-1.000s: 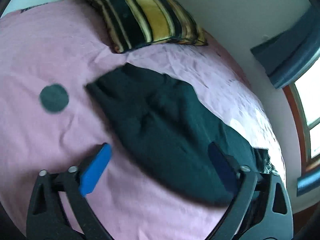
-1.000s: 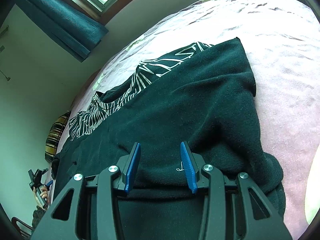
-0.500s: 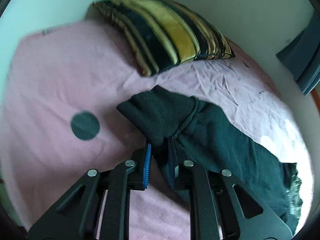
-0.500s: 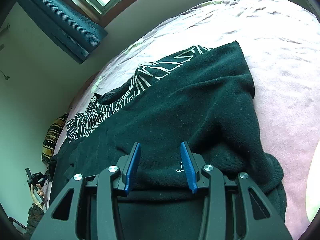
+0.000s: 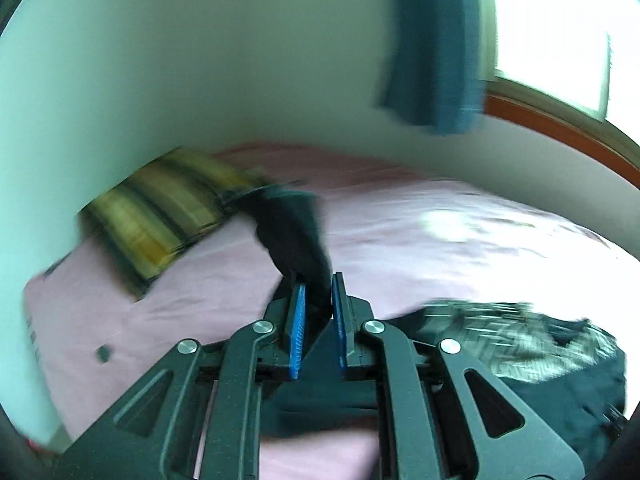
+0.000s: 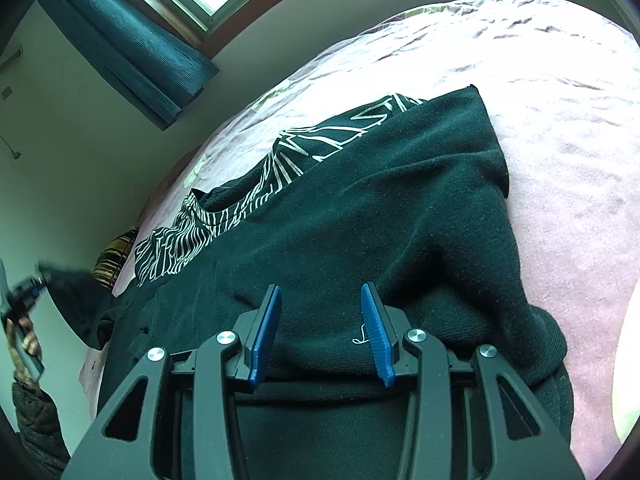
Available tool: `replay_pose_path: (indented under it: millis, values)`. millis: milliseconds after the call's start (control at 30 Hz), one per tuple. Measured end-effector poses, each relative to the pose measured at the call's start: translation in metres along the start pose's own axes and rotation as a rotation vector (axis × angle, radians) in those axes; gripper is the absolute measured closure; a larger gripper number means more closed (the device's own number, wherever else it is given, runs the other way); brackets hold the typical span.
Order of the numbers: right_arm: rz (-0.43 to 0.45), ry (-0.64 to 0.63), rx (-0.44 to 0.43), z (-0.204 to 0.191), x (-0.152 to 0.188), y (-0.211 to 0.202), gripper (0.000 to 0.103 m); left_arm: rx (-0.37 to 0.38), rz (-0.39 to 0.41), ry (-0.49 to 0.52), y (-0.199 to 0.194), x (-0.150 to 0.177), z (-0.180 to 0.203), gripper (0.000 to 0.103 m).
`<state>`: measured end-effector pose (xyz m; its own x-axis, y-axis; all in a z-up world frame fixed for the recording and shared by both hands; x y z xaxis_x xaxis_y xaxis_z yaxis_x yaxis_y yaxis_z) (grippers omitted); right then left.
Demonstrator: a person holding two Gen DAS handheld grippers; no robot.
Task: Fold small clothes
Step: 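Fold the held sleeve across the sweatshirt front and open the left gripper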
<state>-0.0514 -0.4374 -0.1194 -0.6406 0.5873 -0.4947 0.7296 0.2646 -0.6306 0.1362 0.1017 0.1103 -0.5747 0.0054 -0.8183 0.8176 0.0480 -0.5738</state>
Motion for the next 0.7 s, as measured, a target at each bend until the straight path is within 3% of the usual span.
replay_pose_path:
  millis: [167,267,400,567,600,700]
  values:
    - [0.0,0.001,-0.011,0.001,0.0,-0.001,0.061,0.201,0.036,0.175,-0.033,0.006,0.142,0.097]
    - [-0.002,0.003,-0.021,0.002,-0.001,-0.002,0.061,0.264,0.035,0.275,-0.037,0.039,0.217,0.097]
    - [-0.003,0.001,-0.036,0.004,-0.001,-0.004,0.06,0.294,-0.057,0.384,-0.015,0.1,0.288,0.097]
    - [-0.008,-0.017,-0.064,0.001,0.001,-0.005,0.052,0.318,-0.12,0.358,-0.015,0.139,0.275,0.093]
    - [-0.011,-0.027,-0.062,-0.002,0.001,-0.005,0.051,0.309,-0.113,0.344,-0.015,0.144,0.263,0.089]
    - [-0.003,-0.041,-0.045,-0.01,-0.001,-0.012,0.051,0.256,-0.087,0.251,-0.013,0.142,0.21,0.056]
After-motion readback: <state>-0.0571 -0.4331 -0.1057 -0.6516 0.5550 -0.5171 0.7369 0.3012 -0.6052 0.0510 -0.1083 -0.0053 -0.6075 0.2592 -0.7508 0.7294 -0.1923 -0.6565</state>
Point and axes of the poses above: each gripper's, at about its wrist camera, not at the fingertips, and y roughly the way its jaws point, z to its right, x to its underside, the point moved 3 cm from there along y, roughly the way its jaws point
